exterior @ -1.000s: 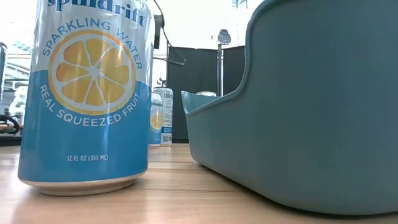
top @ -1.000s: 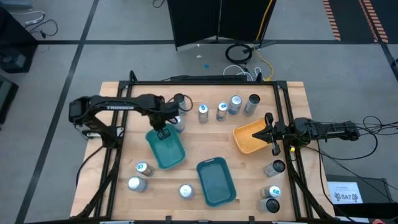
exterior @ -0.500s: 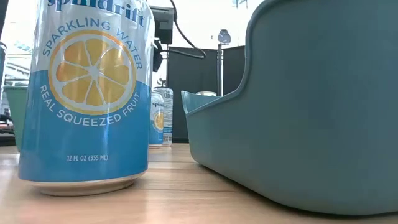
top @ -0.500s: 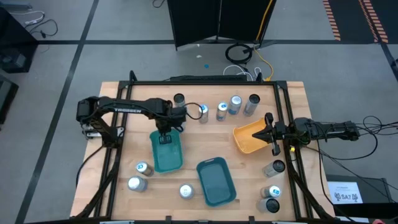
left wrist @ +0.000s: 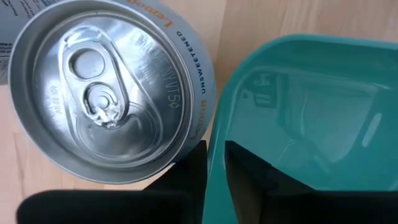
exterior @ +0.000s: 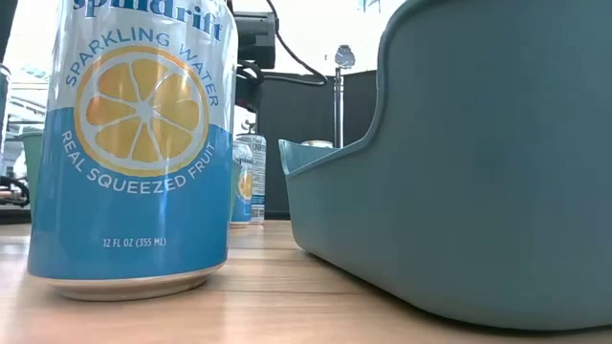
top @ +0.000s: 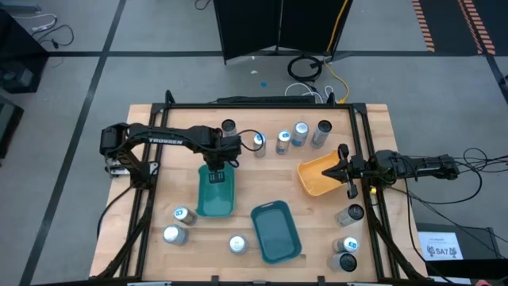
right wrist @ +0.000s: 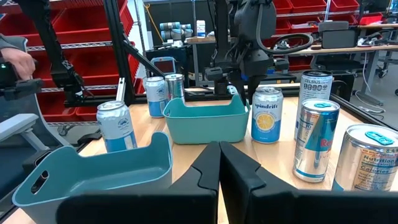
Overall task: Sort soda cans
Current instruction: Move the green bin to the middle left of the table
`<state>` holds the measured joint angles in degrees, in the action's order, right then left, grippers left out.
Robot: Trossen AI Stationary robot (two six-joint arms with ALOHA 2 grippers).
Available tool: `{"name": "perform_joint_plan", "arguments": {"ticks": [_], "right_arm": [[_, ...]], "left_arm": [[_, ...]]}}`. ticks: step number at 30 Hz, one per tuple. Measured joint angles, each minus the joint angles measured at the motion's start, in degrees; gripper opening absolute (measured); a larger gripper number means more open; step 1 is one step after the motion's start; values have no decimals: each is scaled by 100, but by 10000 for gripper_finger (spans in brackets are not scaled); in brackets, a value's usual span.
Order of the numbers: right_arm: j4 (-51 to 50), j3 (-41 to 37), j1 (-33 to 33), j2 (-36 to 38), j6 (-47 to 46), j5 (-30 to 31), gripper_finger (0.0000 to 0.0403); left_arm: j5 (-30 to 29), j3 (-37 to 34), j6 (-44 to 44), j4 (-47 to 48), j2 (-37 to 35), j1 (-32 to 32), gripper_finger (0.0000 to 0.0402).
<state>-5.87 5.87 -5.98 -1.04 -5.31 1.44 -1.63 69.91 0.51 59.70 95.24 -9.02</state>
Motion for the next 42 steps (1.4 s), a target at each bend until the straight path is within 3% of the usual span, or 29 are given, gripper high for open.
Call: {"name": "perform_joint_plan", "arguments": {"ticks": [36, 42], "right_arm": [[0, 0, -2, 2, -1, 0, 0], [0, -1, -2, 1, -1, 1, 0]], "left_arm": [[39, 310, -166, 424, 0, -2, 74], [39, 310, -165, 424, 0, -2, 114]]}}
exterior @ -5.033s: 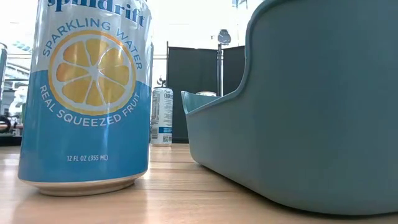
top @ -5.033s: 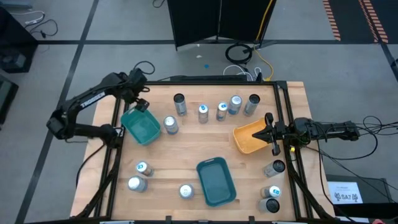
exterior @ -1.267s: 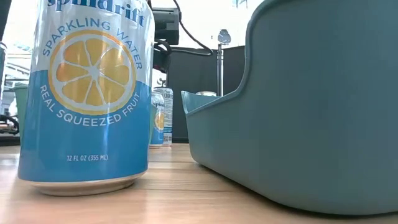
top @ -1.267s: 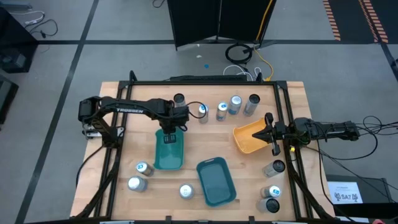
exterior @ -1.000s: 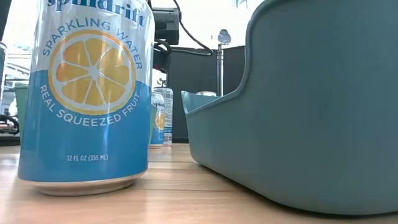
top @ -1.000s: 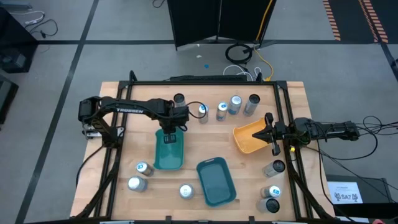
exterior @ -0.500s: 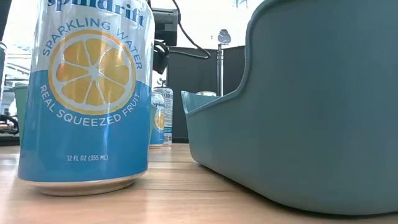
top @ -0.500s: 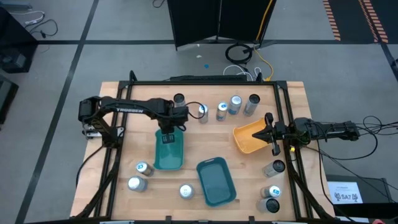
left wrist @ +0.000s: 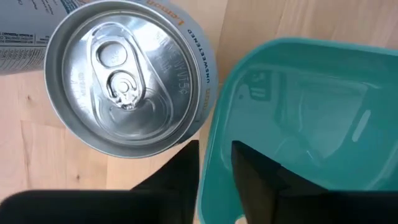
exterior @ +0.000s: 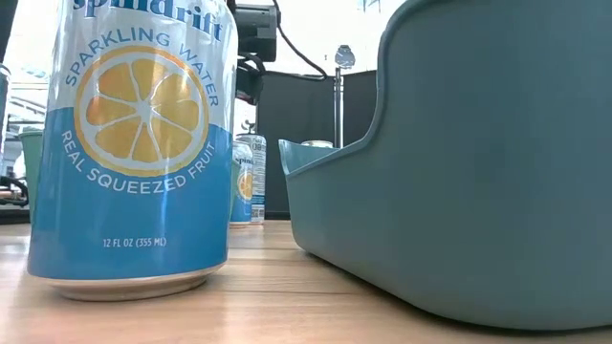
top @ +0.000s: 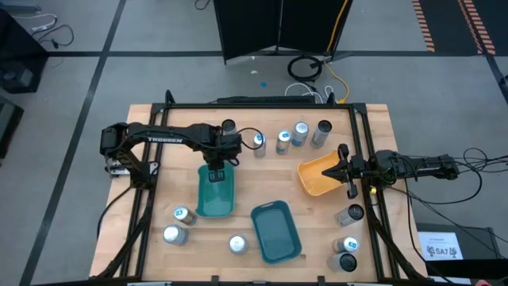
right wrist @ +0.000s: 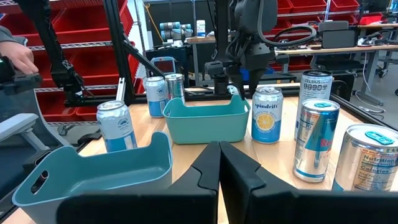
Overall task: Sort soda cans
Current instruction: Move the green bin to the middle left of the table, then move the blue bin to the center of the table
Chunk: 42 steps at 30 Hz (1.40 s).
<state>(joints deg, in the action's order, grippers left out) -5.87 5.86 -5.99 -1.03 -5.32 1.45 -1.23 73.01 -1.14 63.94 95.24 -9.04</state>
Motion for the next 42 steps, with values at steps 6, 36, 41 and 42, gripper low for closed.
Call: {"name": "perform_joint_plan", "arguments": {"ticks": [6, 36, 41, 42], "right_arm": [[-2, 1, 2, -1, -1, -2, 0], [-21, -2, 2, -1, 2, -2, 0], [-9, -1, -1, -1, 1, 1, 0], [-2, 1, 1, -1, 0, 1, 0]], "left_arm": [[0, 0, 45, 6, 0, 2, 182], [-37, 479, -3757, 841, -2132, 136, 202], [-35, 476, -3386, 857, -2124, 136, 202], [-27, 476, -3292, 859, -2124, 136, 202]]}}
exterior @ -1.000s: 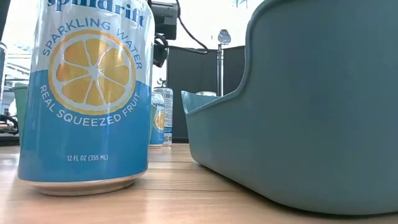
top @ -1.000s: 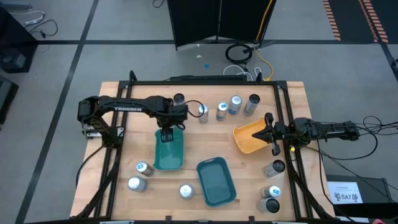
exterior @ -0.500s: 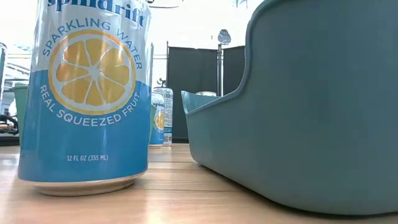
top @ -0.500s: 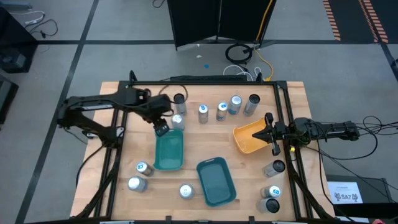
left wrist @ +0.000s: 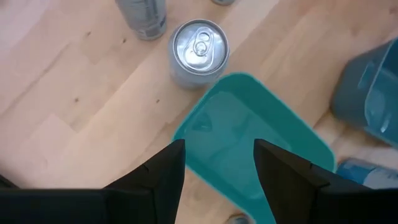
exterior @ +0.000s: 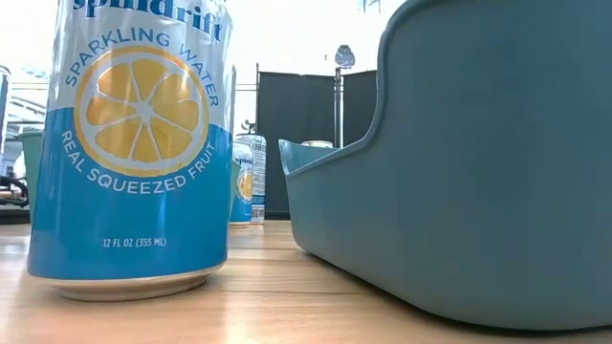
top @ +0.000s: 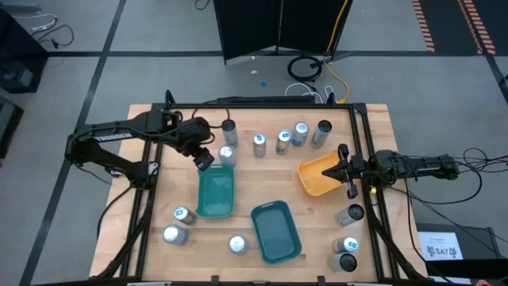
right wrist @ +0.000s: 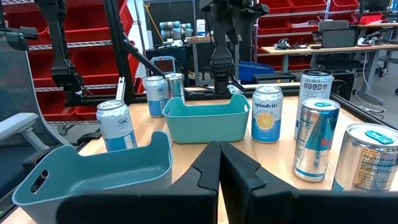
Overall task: Sort soda cans
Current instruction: Move the blue bin to the center of the table
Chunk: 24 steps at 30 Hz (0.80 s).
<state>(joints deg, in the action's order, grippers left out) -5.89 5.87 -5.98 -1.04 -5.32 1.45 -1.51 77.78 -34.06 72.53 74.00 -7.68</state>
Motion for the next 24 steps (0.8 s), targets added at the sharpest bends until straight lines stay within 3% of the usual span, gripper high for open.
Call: {"name": "perform_joint_plan", "arguments": {"ticks": [14, 19, 24], "right_arm": [[146, 0, -2, 0, -1100, 20, 0], [706, -2, 1, -87, -883, 95, 0], [1987, 9, 3, -676, -572, 836, 0]], "left_arm": [[-74, -3, 215, -74, 0, 1, 202], [-863, -239, 923, -943, -113, 201, 202], [-1273, -1003, 1254, -1623, -585, 251, 202]]}}
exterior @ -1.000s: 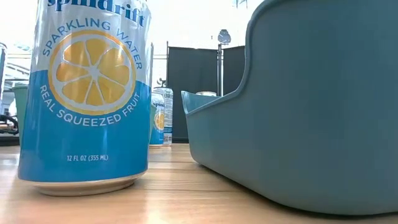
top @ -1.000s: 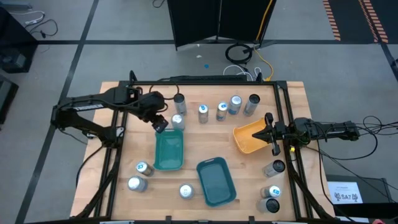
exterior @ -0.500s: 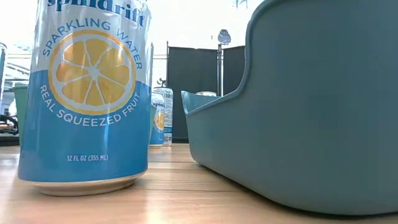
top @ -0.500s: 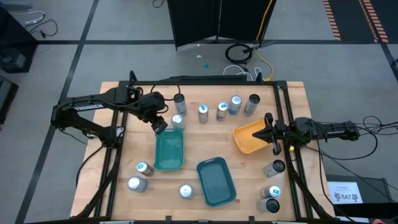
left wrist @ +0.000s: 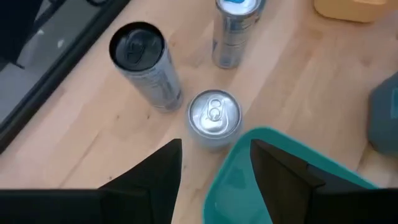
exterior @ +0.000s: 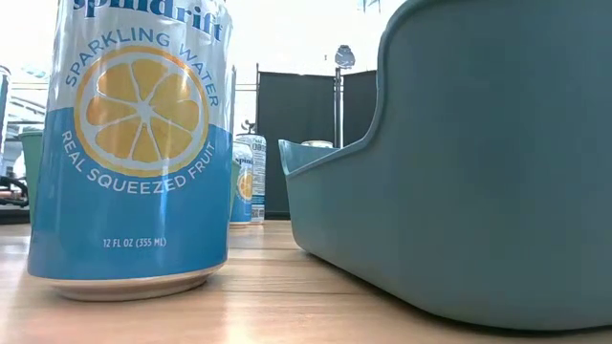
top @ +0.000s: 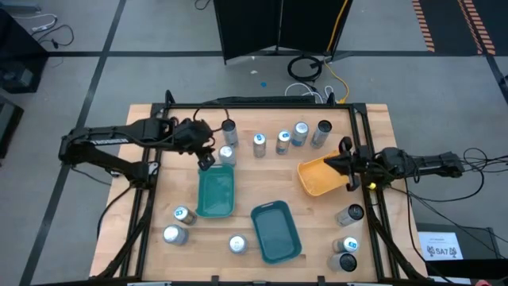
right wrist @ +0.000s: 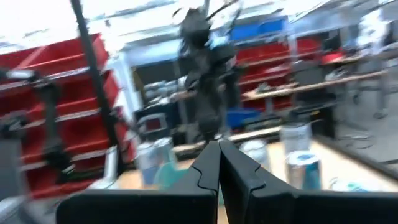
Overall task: Sort soda cans
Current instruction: Move the blue bin to the center of the table
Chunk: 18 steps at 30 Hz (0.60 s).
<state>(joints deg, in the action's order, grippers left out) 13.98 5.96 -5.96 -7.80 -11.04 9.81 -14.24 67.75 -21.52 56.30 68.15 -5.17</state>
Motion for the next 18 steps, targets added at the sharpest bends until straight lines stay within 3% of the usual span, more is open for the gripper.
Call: {"name": "perform_joint_plan", "arguments": {"ticks": [5, 10, 14, 18], "right_arm": [[369, 281, 0, -1104, -52, 211, 0], [-52, 1388, -2, -2449, 131, 520, 0], [-1972, 2784, 88, -3401, -551, 1196, 0], [-4494, 4111, 408, -4239, -2535, 1413, 0]], "left_arm": [[2, -1073, 261, -897, -930, -5, 202], [44, -1847, 255, -1373, -1901, -101, 202], [52, -2126, 254, -1377, -2455, -145, 202], [63, -2219, 419, -1373, -2780, -162, 202]]}}
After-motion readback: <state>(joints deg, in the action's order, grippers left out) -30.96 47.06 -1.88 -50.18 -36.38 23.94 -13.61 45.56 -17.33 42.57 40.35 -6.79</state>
